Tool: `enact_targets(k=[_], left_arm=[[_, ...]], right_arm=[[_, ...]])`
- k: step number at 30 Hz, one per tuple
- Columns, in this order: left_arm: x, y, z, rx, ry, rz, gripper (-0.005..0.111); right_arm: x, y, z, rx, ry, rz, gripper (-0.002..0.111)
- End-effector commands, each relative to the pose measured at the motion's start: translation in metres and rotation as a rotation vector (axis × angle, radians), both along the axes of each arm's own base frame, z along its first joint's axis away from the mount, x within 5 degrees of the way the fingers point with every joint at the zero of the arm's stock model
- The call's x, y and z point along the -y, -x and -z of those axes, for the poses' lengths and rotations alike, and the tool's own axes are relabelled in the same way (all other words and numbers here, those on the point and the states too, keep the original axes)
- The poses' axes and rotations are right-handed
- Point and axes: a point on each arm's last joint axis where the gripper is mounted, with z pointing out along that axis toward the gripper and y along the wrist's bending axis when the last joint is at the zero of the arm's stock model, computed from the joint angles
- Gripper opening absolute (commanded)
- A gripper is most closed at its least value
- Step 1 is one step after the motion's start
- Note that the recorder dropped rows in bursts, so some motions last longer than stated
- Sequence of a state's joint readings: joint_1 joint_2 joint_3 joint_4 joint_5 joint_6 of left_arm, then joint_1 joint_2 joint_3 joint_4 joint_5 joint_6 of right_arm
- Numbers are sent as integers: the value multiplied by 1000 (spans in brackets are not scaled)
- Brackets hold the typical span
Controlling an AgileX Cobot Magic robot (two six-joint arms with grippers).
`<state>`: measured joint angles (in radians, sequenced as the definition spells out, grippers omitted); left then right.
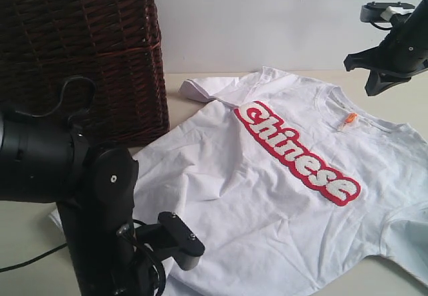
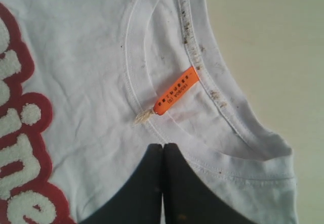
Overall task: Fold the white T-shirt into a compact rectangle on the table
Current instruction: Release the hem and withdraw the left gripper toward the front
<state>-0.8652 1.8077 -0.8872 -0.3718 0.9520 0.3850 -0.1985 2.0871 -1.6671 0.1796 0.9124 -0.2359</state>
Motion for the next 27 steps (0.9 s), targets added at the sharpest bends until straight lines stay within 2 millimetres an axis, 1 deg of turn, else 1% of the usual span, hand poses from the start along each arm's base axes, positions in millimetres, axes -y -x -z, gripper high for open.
enact_targets(k=[1,4,6,8,10,12,14,18,21,25,27], left_arm=[[-6,10,-6,-44,13,22,0],[-6,11,-13,-24,36,24,0],[-4,8,-19,37,84,15,0],[3,-2,-26,167,175,-21,0],[11,-14,-31,305,271,-130,0],[16,-22,-31,370,324,-205,0],[21,-22,-25,359,319,-215,0],[23,-8,0,254,222,-162,0],[27,8,17,171,145,-97,0],[31,26,24,136,109,-28,0],[27,34,27,107,78,-4,0]], right_arm=[[-1,0,0,7,0,-5,0],[-1,0,0,7,0,-5,0],[-1,0,0,10,0,-4,0],[-1,-1,0,17,2,-3,0],[-1,-1,0,19,3,-2,0],[-1,-1,0,16,2,-3,0],[-1,0,0,12,1,-4,0],[-1,-1,0,19,3,-2,0],[0,-1,0,23,4,-2,0],[0,-1,0,21,3,-2,0],[0,-1,0,21,5,-3,0]])
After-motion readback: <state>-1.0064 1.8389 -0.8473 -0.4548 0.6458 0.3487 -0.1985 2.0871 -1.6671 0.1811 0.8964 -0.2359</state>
